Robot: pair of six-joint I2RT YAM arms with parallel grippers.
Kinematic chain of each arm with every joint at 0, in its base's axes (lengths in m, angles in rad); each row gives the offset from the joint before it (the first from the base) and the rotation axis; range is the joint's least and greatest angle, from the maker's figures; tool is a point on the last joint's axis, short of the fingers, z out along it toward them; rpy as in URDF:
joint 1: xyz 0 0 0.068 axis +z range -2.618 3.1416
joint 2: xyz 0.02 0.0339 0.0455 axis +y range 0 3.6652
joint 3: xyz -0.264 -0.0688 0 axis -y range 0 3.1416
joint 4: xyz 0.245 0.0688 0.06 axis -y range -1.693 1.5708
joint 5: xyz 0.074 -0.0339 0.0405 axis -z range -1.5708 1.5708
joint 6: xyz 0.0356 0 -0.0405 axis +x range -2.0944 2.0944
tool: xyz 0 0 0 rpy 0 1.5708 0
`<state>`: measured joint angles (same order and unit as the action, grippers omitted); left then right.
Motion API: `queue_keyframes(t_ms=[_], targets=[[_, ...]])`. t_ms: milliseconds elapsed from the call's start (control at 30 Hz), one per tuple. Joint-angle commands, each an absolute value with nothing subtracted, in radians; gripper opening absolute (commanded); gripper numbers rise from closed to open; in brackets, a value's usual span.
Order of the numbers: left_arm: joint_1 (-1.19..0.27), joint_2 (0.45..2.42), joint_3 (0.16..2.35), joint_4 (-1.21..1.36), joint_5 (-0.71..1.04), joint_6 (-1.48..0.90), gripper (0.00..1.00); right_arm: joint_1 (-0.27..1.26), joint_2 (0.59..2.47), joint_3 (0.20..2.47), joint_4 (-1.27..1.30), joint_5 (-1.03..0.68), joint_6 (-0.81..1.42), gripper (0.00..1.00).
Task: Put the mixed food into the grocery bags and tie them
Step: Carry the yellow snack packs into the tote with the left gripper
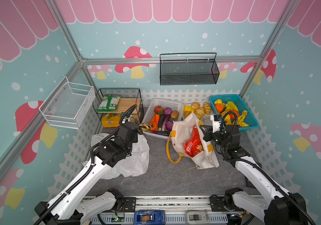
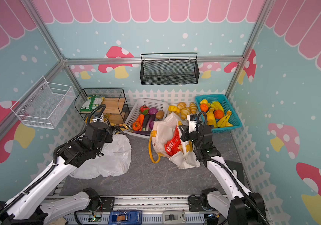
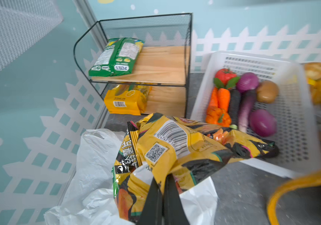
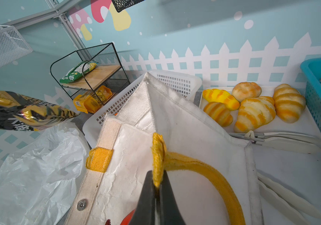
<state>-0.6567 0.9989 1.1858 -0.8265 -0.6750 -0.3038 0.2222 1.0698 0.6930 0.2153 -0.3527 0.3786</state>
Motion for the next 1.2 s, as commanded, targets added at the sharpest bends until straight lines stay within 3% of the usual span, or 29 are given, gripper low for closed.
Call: queue_keyframes(t_ms=[0,300,700,900,1167], targets=[[-0.765,0.973,1.236,-0.873,-0.625,-0.318,0.00,0.218,1.063,0.701,0.226,-0.344,0.375,0.00],[-1.031,1.180,1.354,-0.599,-0.579,-0.094,0.00,0.218,1.077,0.742,0.156,-0.397,0.365,0.00],[-1.046,1.478,1.520,-0.396,-0.447,0.067,0.00,0.218,1.067,0.785,0.085,-0.410,0.350,0.00],[-1.057,1.490,1.595,-0.397,-0.428,0.151,0.00,0.218,1.062,0.788,0.061,-0.386,0.334,0.00],[-1.058,1.514,1.540,-0.356,-0.364,0.162,0.00,0.216,1.060,0.794,0.067,-0.405,0.363,0.00]])
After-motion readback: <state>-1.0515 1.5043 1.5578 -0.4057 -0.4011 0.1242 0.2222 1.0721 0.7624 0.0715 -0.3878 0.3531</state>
